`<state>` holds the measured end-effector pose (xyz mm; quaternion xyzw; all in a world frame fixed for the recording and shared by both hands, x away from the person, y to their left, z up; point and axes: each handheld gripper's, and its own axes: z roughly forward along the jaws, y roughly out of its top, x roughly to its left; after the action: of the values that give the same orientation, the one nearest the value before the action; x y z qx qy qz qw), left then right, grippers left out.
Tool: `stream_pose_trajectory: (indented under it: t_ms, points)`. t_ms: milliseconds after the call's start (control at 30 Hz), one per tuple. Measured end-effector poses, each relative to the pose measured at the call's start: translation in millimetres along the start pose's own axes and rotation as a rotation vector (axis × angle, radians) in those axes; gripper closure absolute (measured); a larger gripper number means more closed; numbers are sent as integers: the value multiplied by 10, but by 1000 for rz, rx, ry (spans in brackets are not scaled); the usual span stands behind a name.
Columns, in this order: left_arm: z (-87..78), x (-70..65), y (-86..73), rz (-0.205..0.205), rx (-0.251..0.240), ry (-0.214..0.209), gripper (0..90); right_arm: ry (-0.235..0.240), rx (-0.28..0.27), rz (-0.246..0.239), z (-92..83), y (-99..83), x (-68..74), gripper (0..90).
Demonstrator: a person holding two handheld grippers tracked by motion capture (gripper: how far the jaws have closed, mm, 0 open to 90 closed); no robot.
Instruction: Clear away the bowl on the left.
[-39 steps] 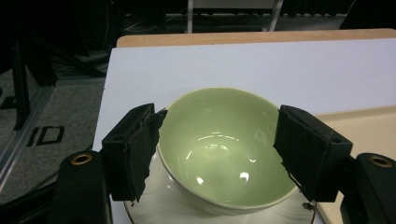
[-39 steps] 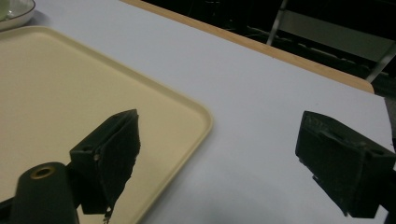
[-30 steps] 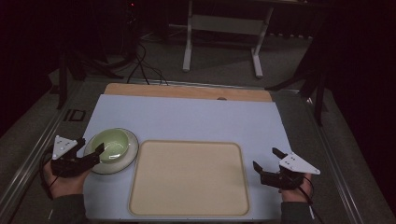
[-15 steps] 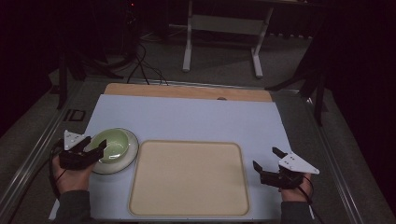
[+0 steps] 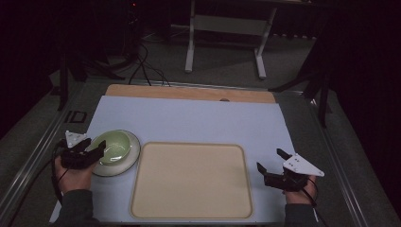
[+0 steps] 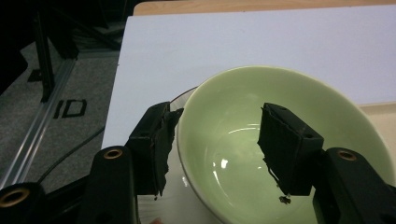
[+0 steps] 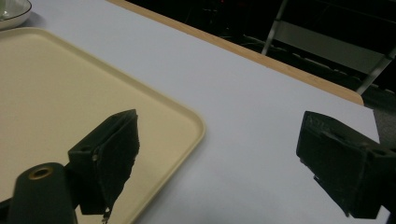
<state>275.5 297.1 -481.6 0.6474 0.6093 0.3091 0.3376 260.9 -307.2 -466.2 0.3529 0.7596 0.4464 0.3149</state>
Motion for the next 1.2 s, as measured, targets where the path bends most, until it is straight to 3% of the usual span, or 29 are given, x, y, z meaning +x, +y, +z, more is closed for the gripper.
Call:
stream_pose_trajectory:
  t_ms: [200, 500, 800, 900, 1000, 1067, 1100, 1200]
  points:
    - [49, -4, -5, 5, 24, 12, 458, 1, -4, 0, -7, 2, 4, 127]
    - [112, 34, -27, -25, 61, 10, 518, 0, -5, 3, -9, 2, -10, 131]
    - [209, 73, -50, -56, 140, 3, 620, -2, -8, 4, -16, 2, -12, 132]
    - [247, 105, -72, -86, 180, 12, 664, -3, -6, 5, -14, 2, -12, 132]
    - [261, 134, -76, -127, 194, -8, 685, -2, -8, 2, -15, 4, -9, 132]
    - [285, 153, -78, -161, 215, -35, 685, -1, -8, 2, -16, 3, -10, 133]
    - [302, 183, -85, -200, 226, -67, 682, 0, -8, 3, -17, 3, -11, 133]
    - [321, 212, -90, -228, 240, -98, 681, 2, -8, 2, -15, 4, -10, 133]
